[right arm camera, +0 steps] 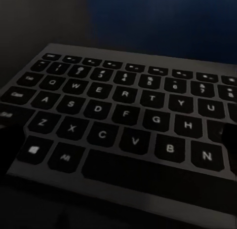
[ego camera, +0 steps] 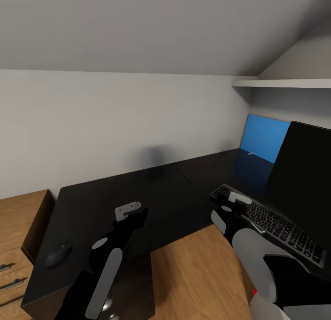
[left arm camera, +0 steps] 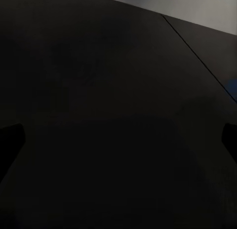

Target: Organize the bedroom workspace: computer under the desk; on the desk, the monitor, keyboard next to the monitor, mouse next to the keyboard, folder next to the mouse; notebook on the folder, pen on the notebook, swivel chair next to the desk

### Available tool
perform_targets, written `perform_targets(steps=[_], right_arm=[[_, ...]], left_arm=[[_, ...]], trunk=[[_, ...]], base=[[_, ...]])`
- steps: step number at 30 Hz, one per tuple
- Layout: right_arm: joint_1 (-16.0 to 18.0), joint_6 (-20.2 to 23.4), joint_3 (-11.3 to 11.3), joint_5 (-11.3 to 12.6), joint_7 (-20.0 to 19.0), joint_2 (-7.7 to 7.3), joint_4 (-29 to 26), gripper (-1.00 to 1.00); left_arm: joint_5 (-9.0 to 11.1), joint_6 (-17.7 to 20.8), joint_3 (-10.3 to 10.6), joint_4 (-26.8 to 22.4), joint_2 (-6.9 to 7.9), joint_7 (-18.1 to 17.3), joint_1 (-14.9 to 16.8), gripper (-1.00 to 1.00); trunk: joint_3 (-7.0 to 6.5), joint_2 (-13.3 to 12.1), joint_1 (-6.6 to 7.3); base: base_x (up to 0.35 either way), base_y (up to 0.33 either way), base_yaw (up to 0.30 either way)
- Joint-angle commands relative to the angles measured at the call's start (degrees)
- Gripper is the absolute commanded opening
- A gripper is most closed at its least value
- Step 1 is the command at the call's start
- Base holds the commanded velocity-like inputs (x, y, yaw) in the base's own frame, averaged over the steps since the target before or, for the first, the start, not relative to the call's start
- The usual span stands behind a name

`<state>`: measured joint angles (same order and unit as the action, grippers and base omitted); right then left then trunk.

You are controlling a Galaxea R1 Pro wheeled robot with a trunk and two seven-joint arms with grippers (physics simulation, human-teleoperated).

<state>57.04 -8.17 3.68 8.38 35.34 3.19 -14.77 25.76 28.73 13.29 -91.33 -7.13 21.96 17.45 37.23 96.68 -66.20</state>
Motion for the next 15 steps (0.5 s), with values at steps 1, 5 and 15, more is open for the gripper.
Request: perform_targets(steps=[1, 5, 15], right_arm=[[0.01, -0.45, 0.38, 0.23, -0.1, 0.03, -0.02, 1.0], [-0.05, -0.45, 0.46, 0.23, -0.06, -0.08, -0.07, 1.0], [-0.09, -2.33, 0.67, 0.94, 0.2, -0.36, -0.16, 1.0]], left_arm=[[0.6, 0.12, 0.07, -0.07, 0.01, 0.57, 0.04, 1.0], [0.6, 0.15, 0.07, -0.07, 0.01, 0.59, 0.04, 1.0], [0.6, 0.15, 0.07, -0.07, 0.02, 0.61, 0.04, 1.0]], trunk=[[0.06, 0.03, 0.0], [0.06, 0.03, 0.0], [0.06, 0.03, 0.0]], base=[[0.0, 0.0, 0.0], [0.0, 0.0, 0.0], [0.0, 0.0, 0.0]])
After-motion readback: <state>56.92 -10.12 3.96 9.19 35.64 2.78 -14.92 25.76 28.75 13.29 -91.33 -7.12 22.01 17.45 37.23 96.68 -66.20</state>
